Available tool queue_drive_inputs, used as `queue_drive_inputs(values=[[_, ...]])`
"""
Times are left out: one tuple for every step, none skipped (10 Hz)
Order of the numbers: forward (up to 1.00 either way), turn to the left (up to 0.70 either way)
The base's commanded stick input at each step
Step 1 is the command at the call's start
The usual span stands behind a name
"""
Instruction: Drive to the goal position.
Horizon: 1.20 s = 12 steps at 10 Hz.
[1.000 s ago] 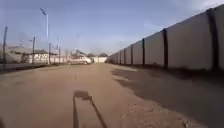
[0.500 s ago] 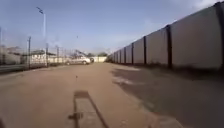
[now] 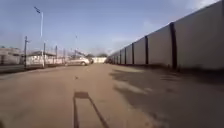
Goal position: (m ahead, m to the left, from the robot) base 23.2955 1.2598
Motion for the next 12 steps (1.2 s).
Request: queue_drive_inputs(values=[[1.00,0.00],[1.00,0.00],[1.00,0.00],[1.00,0.00],[1.00,0.00],[1.00,0.00],[1.00,0.00],[1.00,0.19],[1.00,0.27],[1.00,0.00],[1.00,0.00],[1.00,0.00]])
